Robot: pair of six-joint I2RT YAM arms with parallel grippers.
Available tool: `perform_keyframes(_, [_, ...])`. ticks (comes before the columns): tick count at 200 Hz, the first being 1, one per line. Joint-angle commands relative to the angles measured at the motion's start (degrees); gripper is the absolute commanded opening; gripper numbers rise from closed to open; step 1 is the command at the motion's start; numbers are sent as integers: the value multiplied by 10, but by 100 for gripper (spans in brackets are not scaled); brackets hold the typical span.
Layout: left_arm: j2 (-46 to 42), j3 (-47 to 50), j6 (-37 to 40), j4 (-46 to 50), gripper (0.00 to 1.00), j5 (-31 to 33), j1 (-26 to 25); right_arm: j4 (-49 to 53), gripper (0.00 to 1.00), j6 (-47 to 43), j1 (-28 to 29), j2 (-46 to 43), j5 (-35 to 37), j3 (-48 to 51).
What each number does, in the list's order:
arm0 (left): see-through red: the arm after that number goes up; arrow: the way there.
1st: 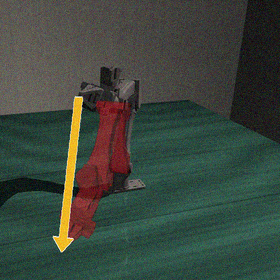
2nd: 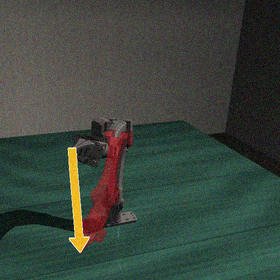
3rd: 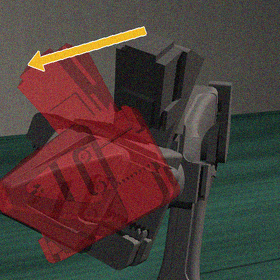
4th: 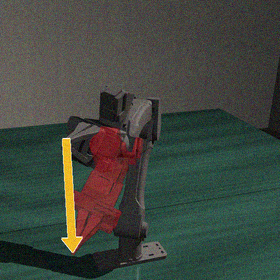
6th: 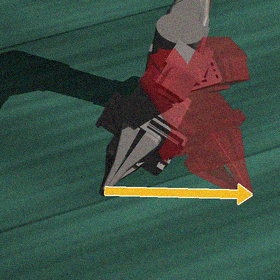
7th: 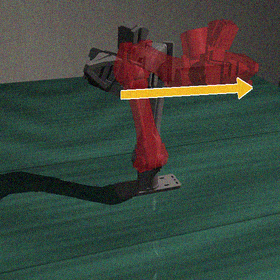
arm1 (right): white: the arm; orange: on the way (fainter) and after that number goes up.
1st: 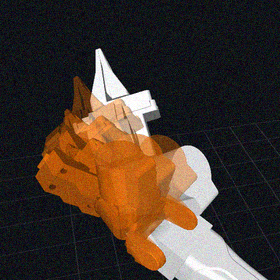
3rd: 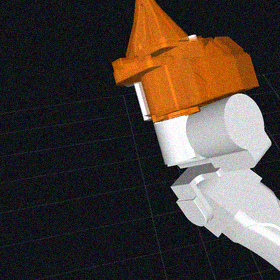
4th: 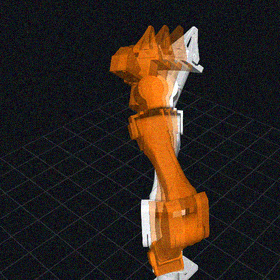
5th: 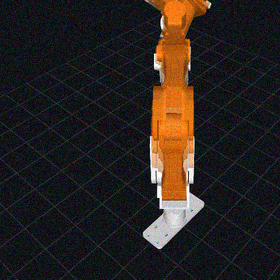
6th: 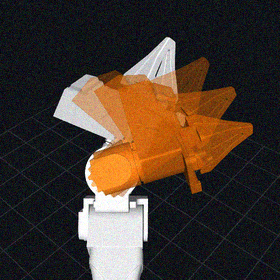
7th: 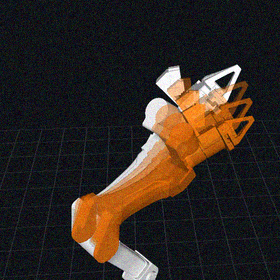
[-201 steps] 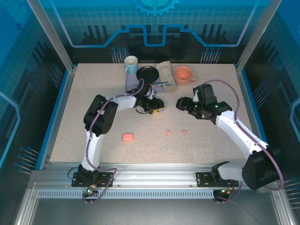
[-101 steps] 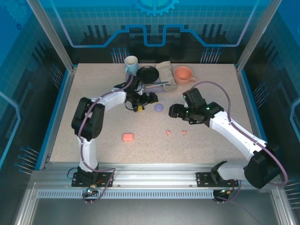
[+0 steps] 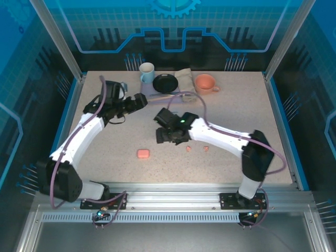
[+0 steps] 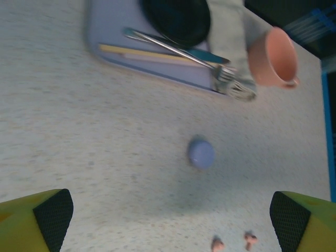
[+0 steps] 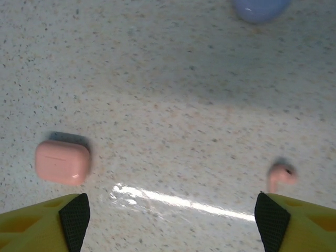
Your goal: Insert the wireless bluetooth earbuds into the charging case
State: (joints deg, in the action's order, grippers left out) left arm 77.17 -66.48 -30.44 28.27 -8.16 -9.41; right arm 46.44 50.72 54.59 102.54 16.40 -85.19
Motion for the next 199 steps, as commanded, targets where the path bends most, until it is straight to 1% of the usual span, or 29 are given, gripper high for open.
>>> perform_keyframes(1, [-39,36,-24,15,99,29,54,69,88,35,34,81,35,-87])
perform_keyframes(19, [-52,49,-35,18,99,4,98,97,91,45,52,153,35,-164])
perform_keyframes(45, [-60,61,-65,26,99,-9,140,135,92,63,71,248,28,-263])
perform_keyframes(69, [-67,81,-89,7,99,-63,183,173,93,87,83,315,31,-343])
perform_keyframes(82, [-72,92,-94,-4,99,-75,195,187,94,107,88,346,30,-372])
perform_keyframes(127, [-82,108,-83,-8,99,-76,205,194,94,143,99,398,8,-413])
perform_keyframes(173, [-84,118,-79,-12,99,-83,213,191,89,154,109,404,6,-411])
perform_keyframes(199, [-88,124,-82,-19,99,-85,214,186,84,163,111,404,0,-407])
